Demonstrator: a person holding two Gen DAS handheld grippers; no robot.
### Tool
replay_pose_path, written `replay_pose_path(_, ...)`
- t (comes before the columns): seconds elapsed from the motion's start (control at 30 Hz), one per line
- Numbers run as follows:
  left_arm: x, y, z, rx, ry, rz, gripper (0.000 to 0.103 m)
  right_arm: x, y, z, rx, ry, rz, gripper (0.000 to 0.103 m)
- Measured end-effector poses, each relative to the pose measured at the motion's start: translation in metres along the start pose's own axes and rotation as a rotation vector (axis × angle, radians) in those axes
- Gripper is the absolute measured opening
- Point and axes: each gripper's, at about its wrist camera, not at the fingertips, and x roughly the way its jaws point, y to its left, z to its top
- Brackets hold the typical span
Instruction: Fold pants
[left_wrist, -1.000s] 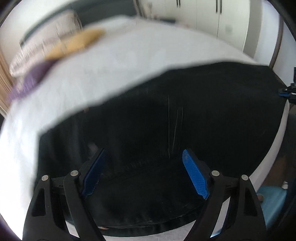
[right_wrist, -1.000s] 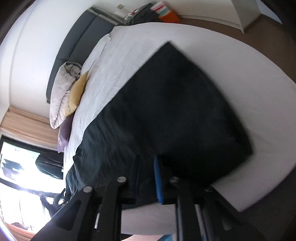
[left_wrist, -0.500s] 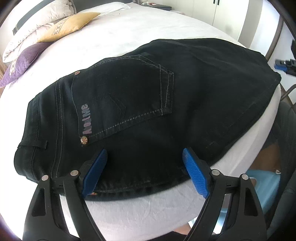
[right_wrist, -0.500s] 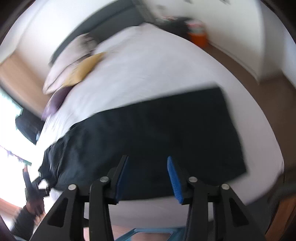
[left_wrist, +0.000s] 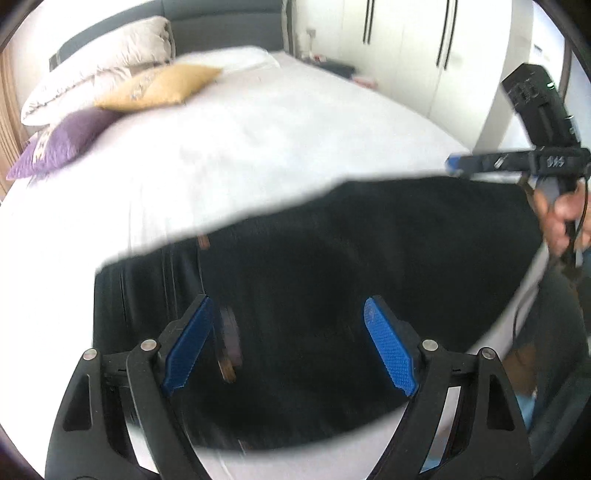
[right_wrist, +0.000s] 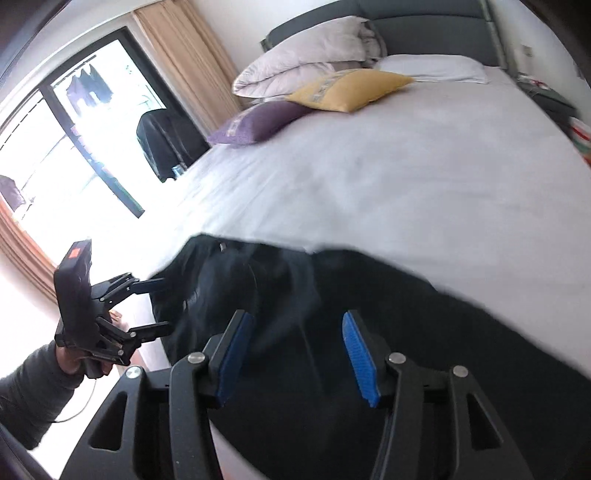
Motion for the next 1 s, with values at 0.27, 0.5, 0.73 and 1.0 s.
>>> replay_pose_path(0.27, 0.057, 0.024, -0.01, -0.074, 0.125, 0.018, 0.083, 0.079, -0.012, 0.05, -0.179, 0.12, -0.193, 0.055)
replay_pose_path(0.5, 0.039, 0.028, -0.056, -0.145, 0.084, -0.023, 0.083, 0.123, -0.027, 0.049, -0.339, 0.393, -0.116, 0.054)
replay_pose_path(0.73, 0.03, 0.024, -0.074, -0.114, 0.082, -0.006, 0.083, 0.135, -0.033, 0.054, -0.32, 0.427, -0.128, 0.015)
replay_pose_path(1.0, 0.046, 0.025, -0.062, -0.114, 0.074, 0.01, 0.083, 0.124, -0.069, 0.053, -0.12, 0.323, -0.3, 0.0)
